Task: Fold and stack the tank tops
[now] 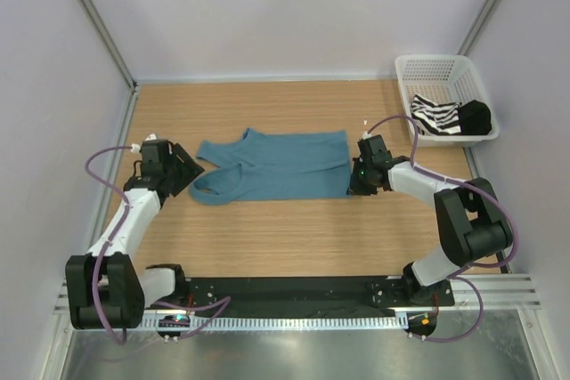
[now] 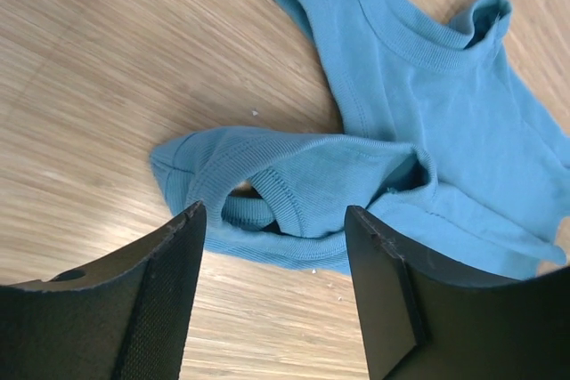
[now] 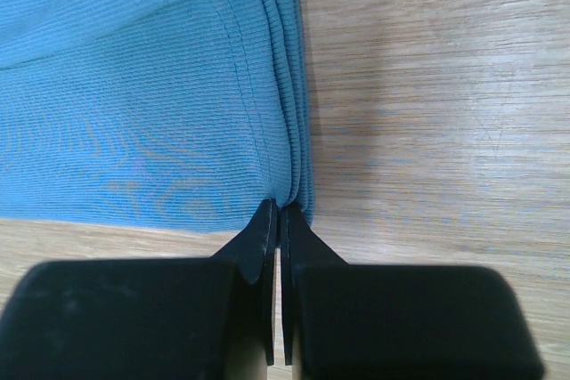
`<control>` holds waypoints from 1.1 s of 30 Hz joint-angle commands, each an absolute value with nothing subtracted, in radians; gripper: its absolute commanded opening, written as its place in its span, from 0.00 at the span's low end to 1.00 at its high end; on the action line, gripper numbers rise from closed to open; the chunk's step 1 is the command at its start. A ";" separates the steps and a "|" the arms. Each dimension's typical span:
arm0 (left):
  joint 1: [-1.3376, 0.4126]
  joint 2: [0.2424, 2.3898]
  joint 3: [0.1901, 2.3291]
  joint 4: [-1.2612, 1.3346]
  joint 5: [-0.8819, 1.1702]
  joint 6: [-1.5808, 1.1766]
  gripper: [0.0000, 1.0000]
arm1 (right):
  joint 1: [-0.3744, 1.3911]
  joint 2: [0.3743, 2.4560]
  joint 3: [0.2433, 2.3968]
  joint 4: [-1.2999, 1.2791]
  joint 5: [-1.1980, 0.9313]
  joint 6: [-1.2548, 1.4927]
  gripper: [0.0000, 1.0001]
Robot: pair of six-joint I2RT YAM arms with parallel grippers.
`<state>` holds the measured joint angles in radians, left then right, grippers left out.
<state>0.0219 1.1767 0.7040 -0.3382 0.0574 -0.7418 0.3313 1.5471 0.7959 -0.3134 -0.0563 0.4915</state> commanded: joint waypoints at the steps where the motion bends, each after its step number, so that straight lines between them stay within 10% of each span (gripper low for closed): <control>1: 0.028 1.115 0.700 -0.368 -0.044 -0.745 0.63 | 0.328 1.551 0.807 -0.293 -0.064 0.476 0.01; 9: 0.028 1.170 0.701 -0.379 -0.048 -0.747 0.55 | 0.328 1.560 0.810 -0.290 -0.077 0.480 0.01; 22: 0.026 1.309 0.699 -0.311 0.009 -0.693 0.00 | 0.328 1.542 0.790 -0.301 -0.089 0.480 0.01; 33: 0.026 1.318 0.902 -0.606 -0.324 -0.796 0.00 | 0.327 1.491 0.735 -0.327 -0.121 0.480 0.01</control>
